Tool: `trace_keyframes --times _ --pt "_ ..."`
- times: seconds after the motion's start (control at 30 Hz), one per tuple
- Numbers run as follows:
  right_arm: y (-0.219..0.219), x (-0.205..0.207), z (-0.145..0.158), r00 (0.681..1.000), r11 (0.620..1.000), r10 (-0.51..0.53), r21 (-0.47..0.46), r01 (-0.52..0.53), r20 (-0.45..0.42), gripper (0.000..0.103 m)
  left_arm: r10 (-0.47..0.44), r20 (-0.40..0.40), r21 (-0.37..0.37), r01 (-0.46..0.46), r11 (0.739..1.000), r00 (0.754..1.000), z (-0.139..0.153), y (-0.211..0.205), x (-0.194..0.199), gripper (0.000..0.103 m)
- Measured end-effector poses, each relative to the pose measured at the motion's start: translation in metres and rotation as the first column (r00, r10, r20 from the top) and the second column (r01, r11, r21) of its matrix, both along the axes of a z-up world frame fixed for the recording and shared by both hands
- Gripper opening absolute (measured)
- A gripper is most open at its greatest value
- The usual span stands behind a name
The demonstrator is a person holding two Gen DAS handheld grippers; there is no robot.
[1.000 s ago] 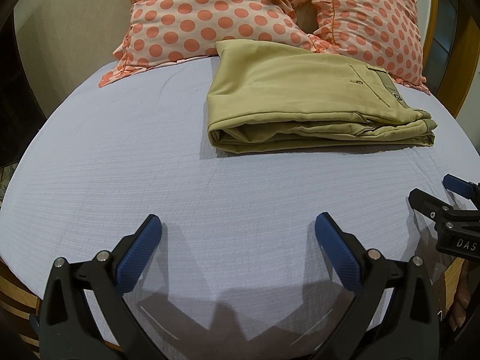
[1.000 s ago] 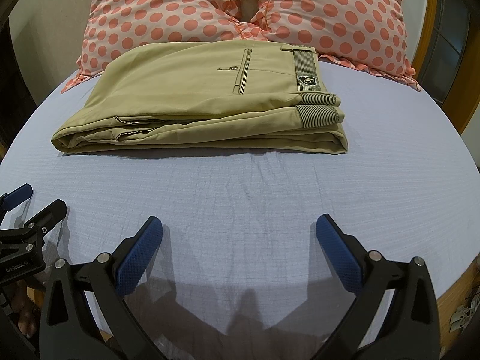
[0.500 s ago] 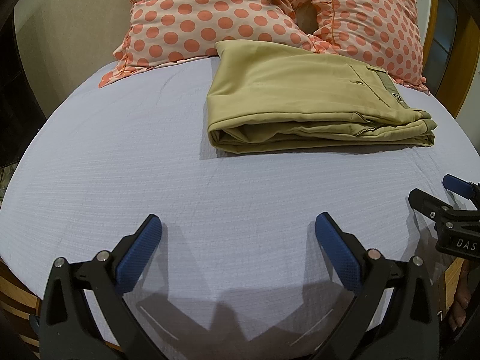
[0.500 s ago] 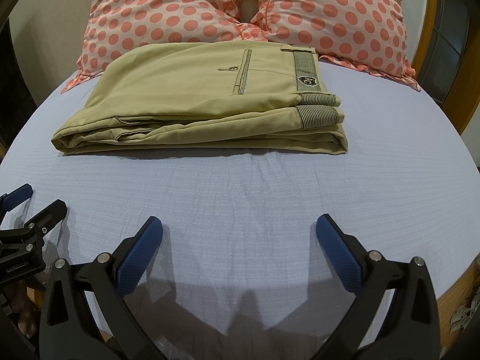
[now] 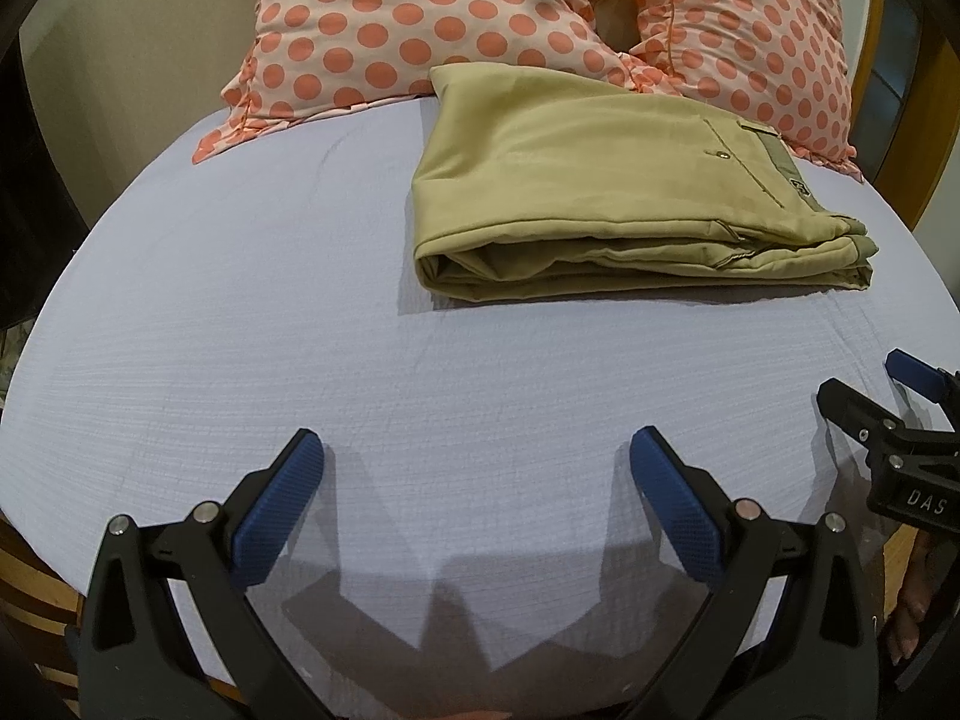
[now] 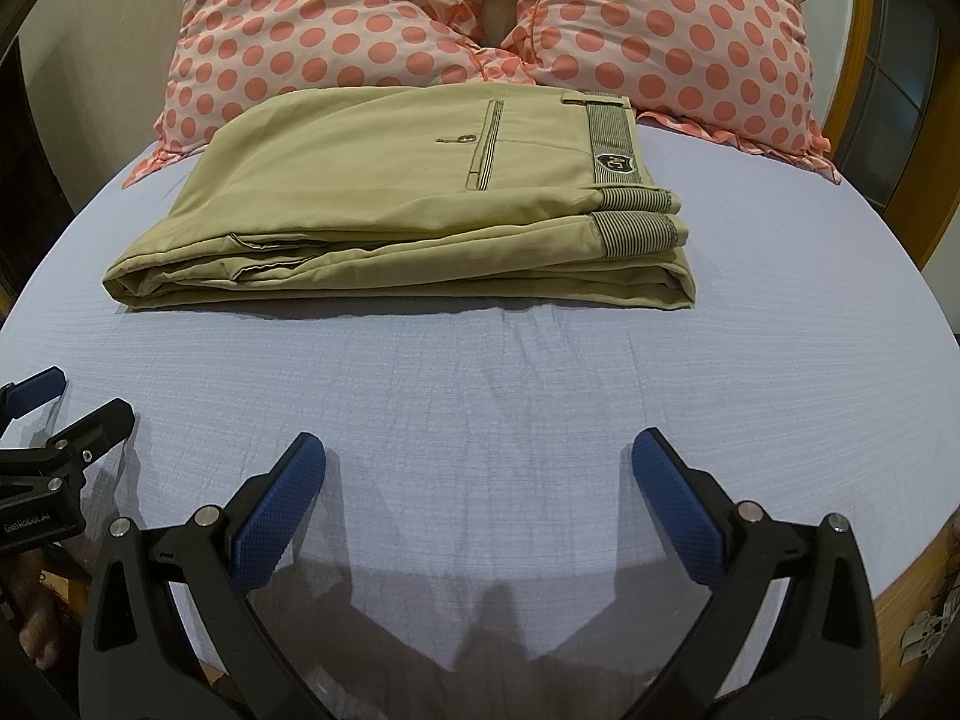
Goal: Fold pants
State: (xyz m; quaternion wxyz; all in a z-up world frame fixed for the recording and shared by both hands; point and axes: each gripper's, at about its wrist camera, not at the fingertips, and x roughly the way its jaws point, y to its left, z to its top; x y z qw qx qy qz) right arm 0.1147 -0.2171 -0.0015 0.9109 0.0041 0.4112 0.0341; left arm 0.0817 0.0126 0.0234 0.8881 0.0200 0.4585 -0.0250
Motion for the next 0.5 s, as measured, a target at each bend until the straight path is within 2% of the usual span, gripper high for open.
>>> trace_keyframes --times 0.5 --pt "0.0002 0.0002 0.0002 1.0 1.0 -0.001 0.0 0.001 0.001 0.102 0.003 0.007 0.0 -0.003 1.0 1.0 -0.001 -0.0018 -0.0007 0.101"
